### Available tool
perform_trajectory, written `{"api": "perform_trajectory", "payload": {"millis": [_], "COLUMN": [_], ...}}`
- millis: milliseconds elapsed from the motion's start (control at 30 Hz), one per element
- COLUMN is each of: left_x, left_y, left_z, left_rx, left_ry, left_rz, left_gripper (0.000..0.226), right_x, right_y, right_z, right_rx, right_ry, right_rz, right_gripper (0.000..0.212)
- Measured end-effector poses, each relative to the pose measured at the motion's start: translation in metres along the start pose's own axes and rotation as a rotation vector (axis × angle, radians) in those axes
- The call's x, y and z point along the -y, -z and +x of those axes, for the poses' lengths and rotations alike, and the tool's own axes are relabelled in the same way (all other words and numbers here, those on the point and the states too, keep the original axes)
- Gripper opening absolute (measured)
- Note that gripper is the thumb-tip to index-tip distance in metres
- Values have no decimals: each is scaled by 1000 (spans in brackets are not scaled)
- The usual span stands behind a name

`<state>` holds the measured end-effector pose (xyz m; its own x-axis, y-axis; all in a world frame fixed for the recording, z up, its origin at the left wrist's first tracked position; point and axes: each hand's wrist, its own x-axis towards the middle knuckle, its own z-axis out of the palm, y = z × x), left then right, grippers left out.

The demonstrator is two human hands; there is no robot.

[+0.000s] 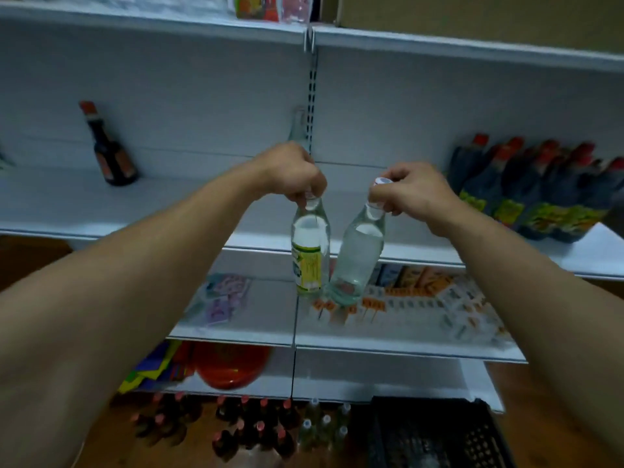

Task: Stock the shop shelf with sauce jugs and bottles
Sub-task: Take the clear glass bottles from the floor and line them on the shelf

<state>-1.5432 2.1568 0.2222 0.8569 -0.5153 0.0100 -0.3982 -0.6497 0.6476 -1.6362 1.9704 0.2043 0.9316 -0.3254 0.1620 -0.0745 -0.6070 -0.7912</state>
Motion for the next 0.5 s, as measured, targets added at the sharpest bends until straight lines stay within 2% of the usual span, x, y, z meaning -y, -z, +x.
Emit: {"api": "perform_trajectory", "payload": {"millis": [233,300,500], "left_x": [-24,-22,-12], "left_y": [4,-3,-30], "left_z": [40,54,102], "left_rx": [-147,-168,-280], "left_ry": [-25,-40,-19], "left_rz": [-82,-94,-109], "left_gripper": [9,9,15], "right_x": [0,-11,-46], "right_y": [10,5,-5], "right_z": [48,67,121], "right_rx": [-132,-156,-168], "right_ry": [-29,-49,-59], "right_rz": [90,116,170], "right_gripper": [14,9,12]}}
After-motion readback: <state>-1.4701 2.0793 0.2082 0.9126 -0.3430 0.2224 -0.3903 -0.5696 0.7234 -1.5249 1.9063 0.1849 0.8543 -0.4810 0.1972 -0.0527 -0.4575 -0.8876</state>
